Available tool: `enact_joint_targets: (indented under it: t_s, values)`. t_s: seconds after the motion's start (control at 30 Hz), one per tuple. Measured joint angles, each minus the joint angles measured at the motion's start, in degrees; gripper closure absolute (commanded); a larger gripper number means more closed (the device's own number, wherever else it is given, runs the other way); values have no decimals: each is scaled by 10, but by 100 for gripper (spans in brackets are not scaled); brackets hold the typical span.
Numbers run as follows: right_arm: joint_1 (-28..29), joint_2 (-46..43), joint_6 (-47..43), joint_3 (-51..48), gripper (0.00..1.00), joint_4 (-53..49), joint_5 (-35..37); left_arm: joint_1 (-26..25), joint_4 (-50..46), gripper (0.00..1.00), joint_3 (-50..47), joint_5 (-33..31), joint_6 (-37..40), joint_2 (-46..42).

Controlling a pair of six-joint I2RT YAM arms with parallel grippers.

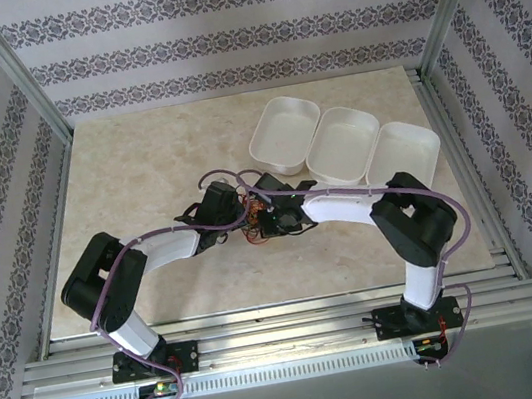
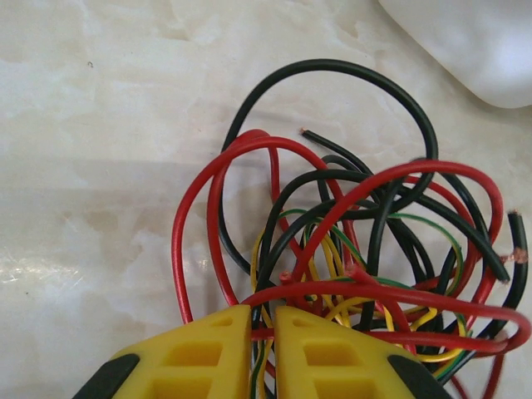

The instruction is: Untangle the cables

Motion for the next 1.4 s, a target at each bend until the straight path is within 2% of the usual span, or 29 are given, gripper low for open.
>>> enact_joint_targets:
  t_s: [0.27,0.9,1.4]
  values:
    - [-32,-99,-3,-26,100,-16,37,0,0,100,0,-5,0,0]
    - [-62,-217,-37,-49,100,-48,95,0,-4,100,0,-15,0,0]
    - [-68,-341,-81,-53,100,-49,103,0,-11,100,0,-15,0,2]
